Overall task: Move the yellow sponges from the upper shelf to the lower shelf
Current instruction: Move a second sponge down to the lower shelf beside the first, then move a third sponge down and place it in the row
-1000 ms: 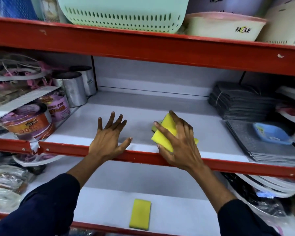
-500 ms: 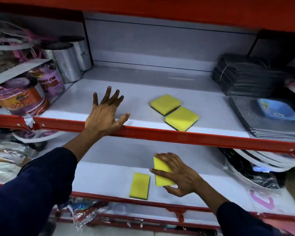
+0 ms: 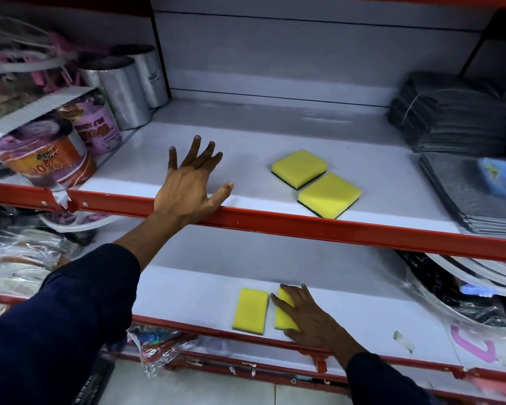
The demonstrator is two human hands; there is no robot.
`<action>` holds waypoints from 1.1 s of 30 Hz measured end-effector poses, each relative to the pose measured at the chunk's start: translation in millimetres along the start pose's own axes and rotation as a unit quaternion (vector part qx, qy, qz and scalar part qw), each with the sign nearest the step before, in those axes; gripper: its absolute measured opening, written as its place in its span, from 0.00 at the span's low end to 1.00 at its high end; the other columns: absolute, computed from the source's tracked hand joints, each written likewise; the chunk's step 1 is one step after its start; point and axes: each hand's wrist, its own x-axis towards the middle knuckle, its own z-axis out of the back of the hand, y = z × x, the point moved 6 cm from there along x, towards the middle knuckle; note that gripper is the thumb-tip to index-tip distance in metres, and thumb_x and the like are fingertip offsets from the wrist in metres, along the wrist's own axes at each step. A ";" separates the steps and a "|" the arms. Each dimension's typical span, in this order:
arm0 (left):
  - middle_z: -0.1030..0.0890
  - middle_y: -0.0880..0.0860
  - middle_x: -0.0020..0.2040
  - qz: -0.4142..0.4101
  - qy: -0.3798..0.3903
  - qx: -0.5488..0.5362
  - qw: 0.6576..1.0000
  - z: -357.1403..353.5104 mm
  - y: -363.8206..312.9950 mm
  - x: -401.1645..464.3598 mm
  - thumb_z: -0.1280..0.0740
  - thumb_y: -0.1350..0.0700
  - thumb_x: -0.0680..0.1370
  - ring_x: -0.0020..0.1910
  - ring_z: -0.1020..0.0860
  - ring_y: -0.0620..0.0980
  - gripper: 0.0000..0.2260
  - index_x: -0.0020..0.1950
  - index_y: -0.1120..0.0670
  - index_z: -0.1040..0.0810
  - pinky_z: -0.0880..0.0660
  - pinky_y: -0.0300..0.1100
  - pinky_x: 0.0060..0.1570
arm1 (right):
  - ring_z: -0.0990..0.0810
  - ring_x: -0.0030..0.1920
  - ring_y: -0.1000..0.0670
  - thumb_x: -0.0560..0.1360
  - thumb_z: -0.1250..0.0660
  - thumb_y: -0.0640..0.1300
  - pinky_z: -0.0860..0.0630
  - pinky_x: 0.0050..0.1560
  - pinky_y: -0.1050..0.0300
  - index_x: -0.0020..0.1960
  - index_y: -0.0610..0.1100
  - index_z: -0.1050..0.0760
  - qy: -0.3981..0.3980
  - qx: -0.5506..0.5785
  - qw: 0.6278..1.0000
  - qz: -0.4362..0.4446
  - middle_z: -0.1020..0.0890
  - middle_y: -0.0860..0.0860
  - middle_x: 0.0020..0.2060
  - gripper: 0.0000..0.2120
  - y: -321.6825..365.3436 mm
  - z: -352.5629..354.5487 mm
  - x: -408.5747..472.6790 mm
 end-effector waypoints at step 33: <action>0.45 0.50 0.82 -0.014 0.007 0.007 1.000 1.5 -3.1 -3.7 0.57 0.30 0.75 0.82 0.59 0.49 0.39 0.80 0.51 0.41 0.61 0.66 0.78 | 0.43 0.74 0.32 0.69 0.35 0.71 0.43 0.75 0.36 0.79 0.47 0.53 -0.253 0.079 0.902 -0.342 0.43 0.35 0.76 0.50 -25.1 310.9 -12.6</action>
